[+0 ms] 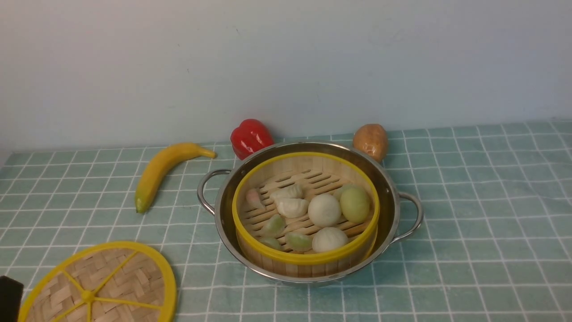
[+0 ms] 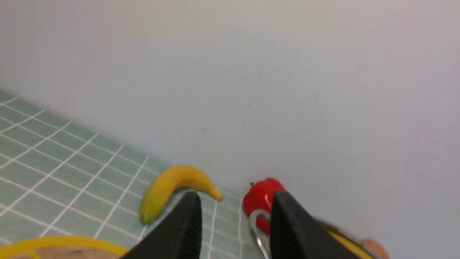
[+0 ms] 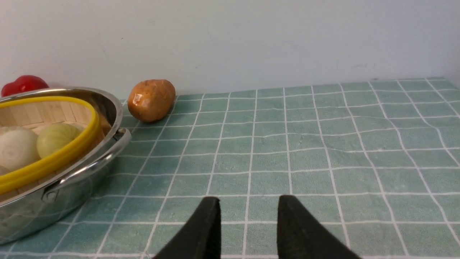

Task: Place the steamer in the pot on the blue tablecloth, and put the lid on the steamer.
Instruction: 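Grasp the bamboo steamer lid lying on the table by its centre knob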

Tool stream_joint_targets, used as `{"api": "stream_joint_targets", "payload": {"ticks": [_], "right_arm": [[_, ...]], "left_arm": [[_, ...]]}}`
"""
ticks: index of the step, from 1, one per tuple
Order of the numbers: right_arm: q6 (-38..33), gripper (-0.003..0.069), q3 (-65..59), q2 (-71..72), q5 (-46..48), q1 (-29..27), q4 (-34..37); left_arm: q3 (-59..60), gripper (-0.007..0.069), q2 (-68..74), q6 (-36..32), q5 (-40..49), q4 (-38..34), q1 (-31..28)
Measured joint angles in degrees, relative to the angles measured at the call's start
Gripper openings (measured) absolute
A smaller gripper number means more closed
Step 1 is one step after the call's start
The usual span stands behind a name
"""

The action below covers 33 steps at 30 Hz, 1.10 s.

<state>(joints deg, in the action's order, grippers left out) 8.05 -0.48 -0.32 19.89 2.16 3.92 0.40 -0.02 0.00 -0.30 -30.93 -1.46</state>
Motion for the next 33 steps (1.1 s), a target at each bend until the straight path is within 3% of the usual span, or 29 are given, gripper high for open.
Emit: {"api": "stream_joint_targets", "payload": {"ticks": [3,9,13,15,16,21,23,27,33], "right_arm": [[0.2,0.0243,0.0,0.0,0.0,0.0,0.0],[0.2,0.0243,0.0,0.0,0.0,0.0,0.0],[0.2,0.0243,0.0,0.0,0.0,0.0,0.0],[0.2,0.0243,0.0,0.0,0.0,0.0,0.0],[0.2,0.0243,0.0,0.0,0.0,0.0,0.0],[0.2,0.0243,0.0,0.0,0.0,0.0,0.0],[0.2,0.0243,0.0,0.0,0.0,0.0,0.0],[0.3,0.0243,0.0,0.0,0.0,0.0,0.0],[0.3,0.0243,0.0,0.0,0.0,0.0,0.0]], "left_arm": [[0.0,0.0264,0.0,0.0,-2.8,-1.0,0.0],[-10.8,0.0264,0.3,0.0,2.3,2.1,0.0],[-19.7,0.0264,3.6,-2.0,12.5,7.2,0.0],[-27.9,0.0264,8.0,-3.1,24.5,12.2,0.0],[-27.9,0.0264,8.0,-3.1,24.5,12.2,0.0],[-43.6,0.0264,23.3,-3.0,57.0,21.4,0.0],[-47.1,0.0264,28.6,-2.8,64.7,24.6,0.0],[-50.1,0.0264,39.5,-2.6,69.4,32.1,0.0],[-50.3,0.0264,52.2,-2.4,70.0,36.3,0.0]]}}
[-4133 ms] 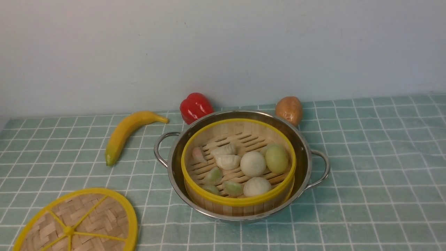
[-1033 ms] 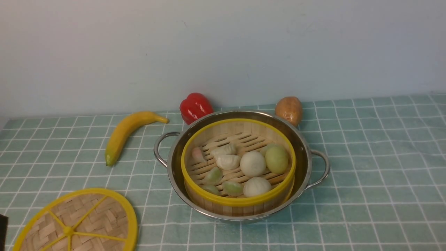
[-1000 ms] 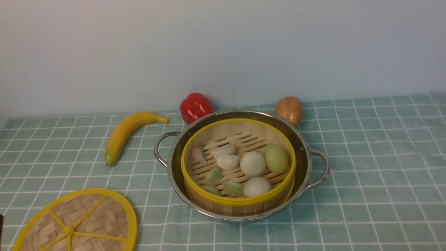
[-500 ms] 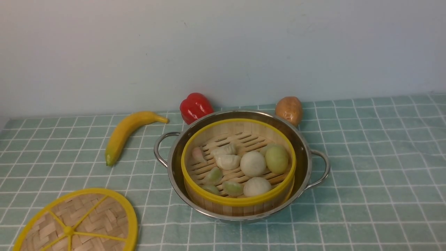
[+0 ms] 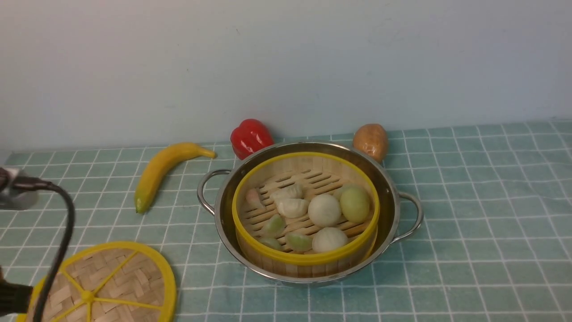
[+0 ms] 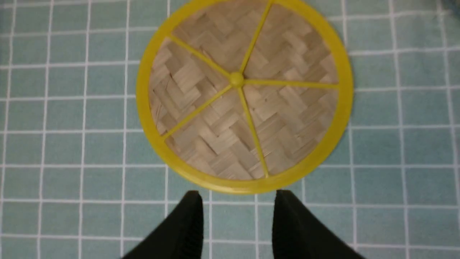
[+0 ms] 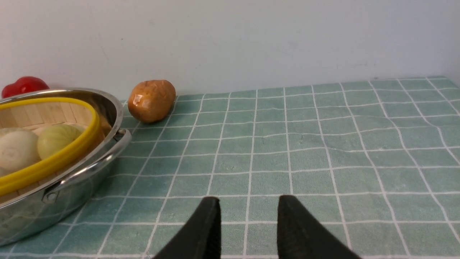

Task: Place the steamer in the pot on the blue tablecloth, and put the lid on the steamer.
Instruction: 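Grasp the bamboo steamer lid lying on the table by its centre knob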

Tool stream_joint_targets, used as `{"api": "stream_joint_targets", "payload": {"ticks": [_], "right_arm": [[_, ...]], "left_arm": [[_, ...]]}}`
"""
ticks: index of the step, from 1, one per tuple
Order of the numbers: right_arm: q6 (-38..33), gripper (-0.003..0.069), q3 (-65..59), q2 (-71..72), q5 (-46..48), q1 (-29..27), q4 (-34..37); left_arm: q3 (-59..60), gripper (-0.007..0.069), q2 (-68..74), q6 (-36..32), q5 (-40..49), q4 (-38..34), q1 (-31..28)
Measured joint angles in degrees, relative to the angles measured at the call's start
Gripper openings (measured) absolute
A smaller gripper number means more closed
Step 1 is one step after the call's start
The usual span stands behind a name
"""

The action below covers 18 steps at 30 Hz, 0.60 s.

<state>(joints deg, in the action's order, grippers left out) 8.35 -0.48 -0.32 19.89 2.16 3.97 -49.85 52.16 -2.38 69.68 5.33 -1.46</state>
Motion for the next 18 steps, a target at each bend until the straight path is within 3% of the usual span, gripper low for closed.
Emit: {"api": "stream_joint_targets", "payload": {"ticks": [9,18], "right_arm": [[0.0,0.0243,0.0,0.0,0.0,0.0,0.0],[0.1,0.0243,0.0,0.0,0.0,0.0,0.0]], "left_arm": [[-0.9,0.0264,25.0,0.3,-5.1,-0.3,0.0],[-1.3,0.0264,32.8,0.9,-14.6,-0.6,0.0]]}}
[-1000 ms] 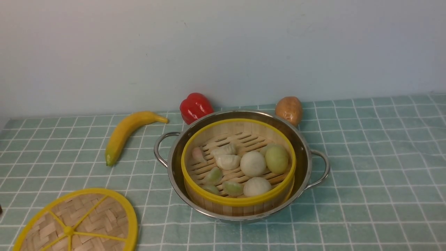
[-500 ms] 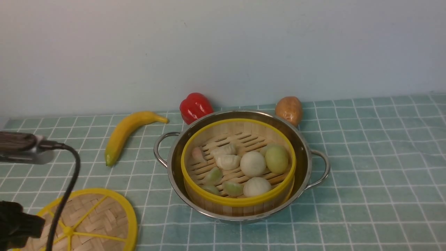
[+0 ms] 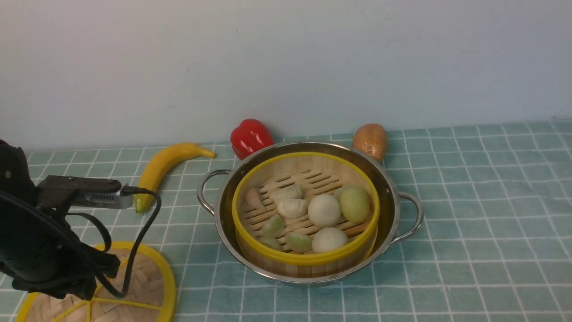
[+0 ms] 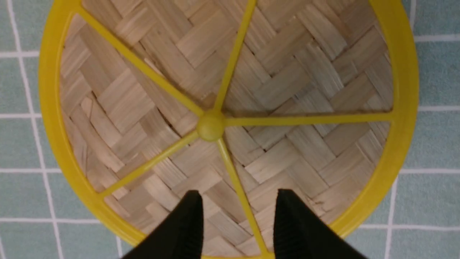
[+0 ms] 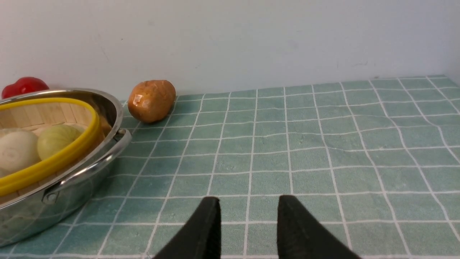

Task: Place the steamer in the pot on the blue tablecloth, and put the lid on the steamer.
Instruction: 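Grasp the bamboo steamer lid lying on the table by its centre knob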

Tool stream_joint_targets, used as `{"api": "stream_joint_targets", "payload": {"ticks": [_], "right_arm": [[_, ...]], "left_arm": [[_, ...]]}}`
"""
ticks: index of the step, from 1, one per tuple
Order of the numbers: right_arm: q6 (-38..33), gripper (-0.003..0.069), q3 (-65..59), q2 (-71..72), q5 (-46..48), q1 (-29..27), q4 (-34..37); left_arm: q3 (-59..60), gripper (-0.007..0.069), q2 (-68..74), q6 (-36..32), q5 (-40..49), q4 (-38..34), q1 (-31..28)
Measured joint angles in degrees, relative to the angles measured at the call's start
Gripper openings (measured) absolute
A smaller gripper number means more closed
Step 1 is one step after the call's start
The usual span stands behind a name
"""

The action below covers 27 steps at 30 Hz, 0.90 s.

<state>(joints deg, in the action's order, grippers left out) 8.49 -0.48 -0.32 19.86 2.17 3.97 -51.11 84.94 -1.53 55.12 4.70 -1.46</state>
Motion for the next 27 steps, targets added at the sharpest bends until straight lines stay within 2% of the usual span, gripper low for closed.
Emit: {"api": "stream_joint_targets", "payload": {"ticks": [10,24,27], "right_arm": [[0.0,0.0243,0.0,0.0,0.0,0.0,0.0],[0.0,0.0243,0.0,0.0,0.0,0.0,0.0],[0.0,0.0243,0.0,0.0,0.0,0.0,0.0]], "left_arm": [[0.0,0.0264,5.7,7.0,-2.9,4.1,0.0],[0.0,0.0264,10.3,7.7,-6.3,4.5,0.0],[0.0,0.0235,10.4,7.7,-6.4,4.5,0.0]]}}
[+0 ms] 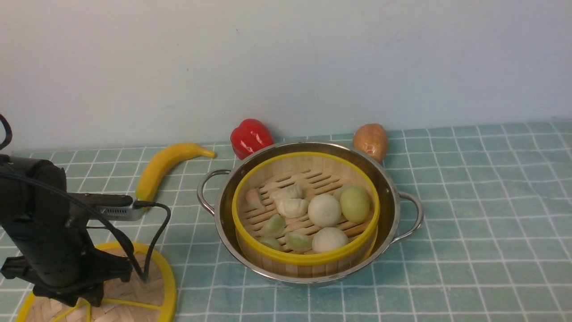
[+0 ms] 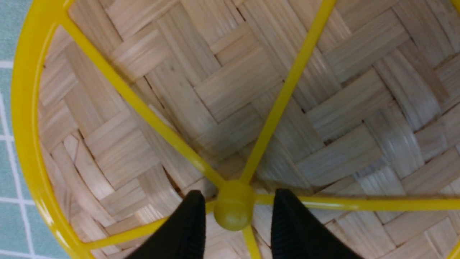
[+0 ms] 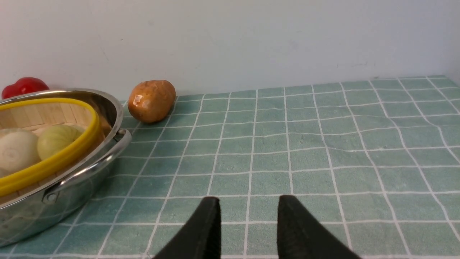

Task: Place the steamer in the pot on the blue tablecloth, and put the lid on the steamer.
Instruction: 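Grasp the bamboo steamer lid lying on the table by its centre knob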

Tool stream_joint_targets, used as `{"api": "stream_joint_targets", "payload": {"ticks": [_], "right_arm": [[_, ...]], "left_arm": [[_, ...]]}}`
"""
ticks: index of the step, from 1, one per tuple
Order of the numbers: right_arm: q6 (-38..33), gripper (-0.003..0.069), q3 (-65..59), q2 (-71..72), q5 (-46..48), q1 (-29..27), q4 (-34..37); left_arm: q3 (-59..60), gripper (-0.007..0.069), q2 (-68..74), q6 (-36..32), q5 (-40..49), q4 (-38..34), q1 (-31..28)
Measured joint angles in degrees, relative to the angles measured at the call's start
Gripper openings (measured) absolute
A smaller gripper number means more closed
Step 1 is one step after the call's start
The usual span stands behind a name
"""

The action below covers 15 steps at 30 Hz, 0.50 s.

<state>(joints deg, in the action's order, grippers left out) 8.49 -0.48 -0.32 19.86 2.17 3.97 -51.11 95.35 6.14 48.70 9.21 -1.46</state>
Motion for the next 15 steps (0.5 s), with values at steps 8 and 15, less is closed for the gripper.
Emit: {"api": "stream_joint_targets", "payload": {"ticks": [8,15], "right_arm": [[0.0,0.0243,0.0,0.0,0.0,0.0,0.0],[0.0,0.0243,0.0,0.0,0.0,0.0,0.0]], "left_arm": [[0.0,0.0113,0.0,-0.2,0.2,0.1,0.0],[-2.6,0.0113,-0.5,-0.6,1.7,0.2,0.0]]}}
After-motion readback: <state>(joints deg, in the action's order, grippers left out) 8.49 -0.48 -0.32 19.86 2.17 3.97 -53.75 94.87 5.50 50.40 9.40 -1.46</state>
